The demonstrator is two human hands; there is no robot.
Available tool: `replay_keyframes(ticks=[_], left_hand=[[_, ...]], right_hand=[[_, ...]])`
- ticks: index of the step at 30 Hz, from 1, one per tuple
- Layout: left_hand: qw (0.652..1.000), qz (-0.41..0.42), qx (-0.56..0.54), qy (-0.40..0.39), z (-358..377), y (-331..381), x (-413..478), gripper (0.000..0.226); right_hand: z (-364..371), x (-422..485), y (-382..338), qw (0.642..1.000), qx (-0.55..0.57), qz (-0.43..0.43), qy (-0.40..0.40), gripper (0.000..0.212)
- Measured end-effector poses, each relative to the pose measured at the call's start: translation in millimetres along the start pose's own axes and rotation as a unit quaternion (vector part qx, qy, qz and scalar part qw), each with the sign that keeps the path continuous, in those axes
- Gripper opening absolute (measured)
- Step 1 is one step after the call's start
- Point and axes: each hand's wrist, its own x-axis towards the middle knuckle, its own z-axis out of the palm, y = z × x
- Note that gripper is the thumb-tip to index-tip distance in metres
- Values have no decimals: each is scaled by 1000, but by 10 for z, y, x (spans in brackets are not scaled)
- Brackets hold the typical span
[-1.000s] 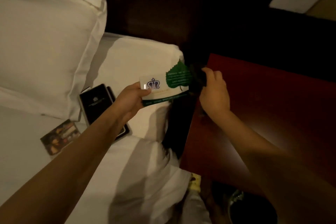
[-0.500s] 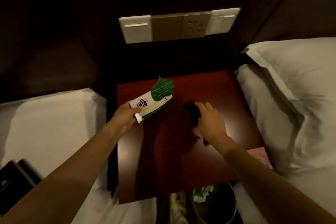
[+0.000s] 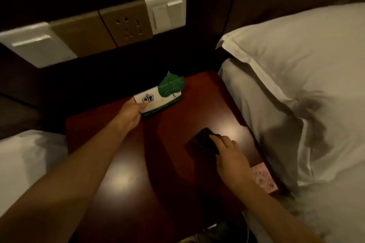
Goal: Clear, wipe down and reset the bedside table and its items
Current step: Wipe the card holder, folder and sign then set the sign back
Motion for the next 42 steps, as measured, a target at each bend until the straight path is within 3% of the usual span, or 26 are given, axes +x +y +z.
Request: replay_keyframes(ticks=[7,17,22,25,28,32,36,40,42], left_hand=[[1000,16,6,-10,16,-34,380,51],[998,45,47,27,-61,-53,504,52],[995,65,68,36,-148,-53,428,54],[992,87,80,42,-222,-44,336,54],[984,107,136,38,-331,-56,231,58],[956,145,242,77,-539,-79,39,65],[884,194,420,65,-874,-62,-196,73],[815,113,569,-7,-1313,-39,-430,78],[798,74,598,-19,-1541,-38,-595,76]], right_hand=[[425,-194,32,999,-5,4,-38,61],[688,-240,98,996,-80,-12,37,63],[709,-498,75,995,-101,-14,14,71],[652,-605,47,993,-118,4,-6,57],[525,-596,-80,992,-122,30,-20,61],[319,-399,-386,993,-118,14,-14,65],[170,-39,-778,993,-94,-34,-57,69],[107,322,-1259,984,-57,-80,-149,74],[103,439,-1557,976,-41,-103,-189,74]])
